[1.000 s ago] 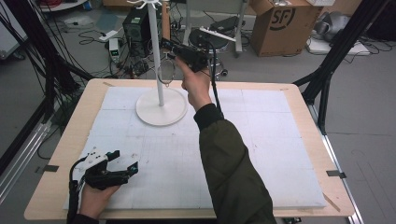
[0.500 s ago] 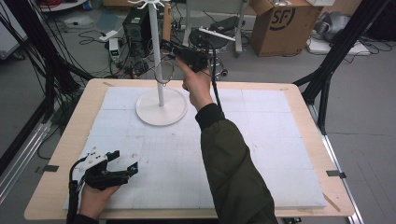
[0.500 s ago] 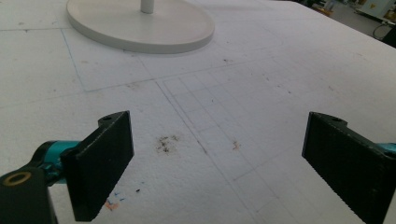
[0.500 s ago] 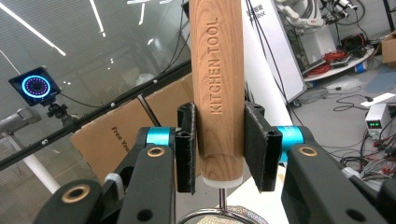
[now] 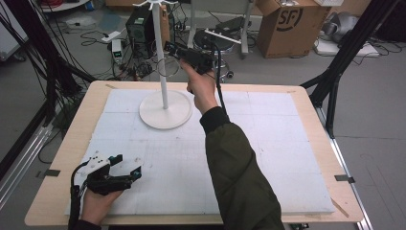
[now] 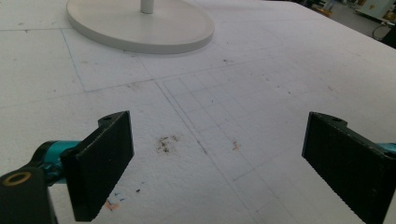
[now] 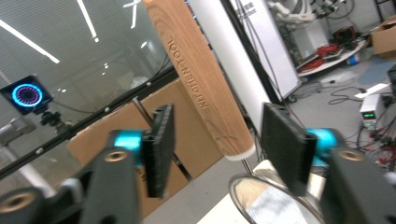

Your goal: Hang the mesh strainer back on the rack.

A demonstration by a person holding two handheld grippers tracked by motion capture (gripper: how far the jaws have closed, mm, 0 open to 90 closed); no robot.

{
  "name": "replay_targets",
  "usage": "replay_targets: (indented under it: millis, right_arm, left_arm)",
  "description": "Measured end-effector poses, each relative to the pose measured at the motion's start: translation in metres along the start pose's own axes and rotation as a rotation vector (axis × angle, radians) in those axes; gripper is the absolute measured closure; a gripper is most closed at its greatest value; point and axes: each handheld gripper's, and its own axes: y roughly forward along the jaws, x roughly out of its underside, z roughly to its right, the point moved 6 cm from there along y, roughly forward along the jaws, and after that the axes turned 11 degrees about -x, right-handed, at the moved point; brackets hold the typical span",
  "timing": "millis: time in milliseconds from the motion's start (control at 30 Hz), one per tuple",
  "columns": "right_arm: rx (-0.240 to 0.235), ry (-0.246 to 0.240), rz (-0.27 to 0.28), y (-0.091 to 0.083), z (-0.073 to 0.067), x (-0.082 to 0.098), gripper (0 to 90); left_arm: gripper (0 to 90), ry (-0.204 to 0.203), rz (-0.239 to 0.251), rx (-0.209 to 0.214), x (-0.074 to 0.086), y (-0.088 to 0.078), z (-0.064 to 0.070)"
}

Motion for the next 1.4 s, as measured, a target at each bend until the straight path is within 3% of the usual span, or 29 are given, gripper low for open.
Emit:
replay_targets:
  millis: [200, 367, 467, 600, 700, 833, 933, 1033, 1200, 1400]
  right_arm:
    - [0.027, -0.001, -0.016, -0.007, 0.001, 0.003, 31.4]
    - [0.048, -0.016, -0.041, -0.025, -0.001, 0.009, 22.8]
    - [0.022, -0.018, -0.053, -0.041, -0.005, 0.015, 17.0]
    - [0.048, -0.051, -0.070, -0.067, -0.007, 0.022, 16.9]
    - [0.067, -0.052, -0.065, -0.087, -0.006, 0.028, 16.8]
    - [0.092, -0.058, -0.087, -0.107, -0.004, 0.034, 16.9]
    - [0.104, -0.081, -0.088, -0.122, -0.004, 0.042, 16.6]
    - [0.111, -0.093, -0.107, -0.134, -0.004, 0.054, 16.5]
    - [0.128, -0.136, -0.143, -0.154, -0.009, 0.071, 17.0]
    - [0.138, -0.129, -0.156, -0.169, -0.012, 0.085, 17.0]
  left_arm:
    - [9.4, 0.001, 0.006, 0.002, -0.002, -0.001, 0.000]
    - [9.4, -0.004, 0.017, 0.011, -0.004, -0.002, 0.000]
    - [9.4, 0.010, 0.017, 0.013, -0.005, -0.001, 0.002]
    - [9.4, 0.016, 0.022, 0.016, -0.007, 0.000, 0.006]
    - [9.4, -0.010, 0.040, 0.047, -0.012, -0.001, 0.011]
    - [9.4, 0.028, 0.036, 0.044, -0.017, 0.006, 0.017]
    - [9.4, 0.025, 0.037, 0.057, -0.023, 0.011, 0.018]
    - [9.4, 0.005, 0.052, 0.073, -0.030, 0.016, 0.018]
    - [9.4, 0.018, 0.039, 0.079, -0.040, 0.032, 0.018]
    - [9.4, 0.033, 0.052, 0.089, -0.051, 0.038, 0.023]
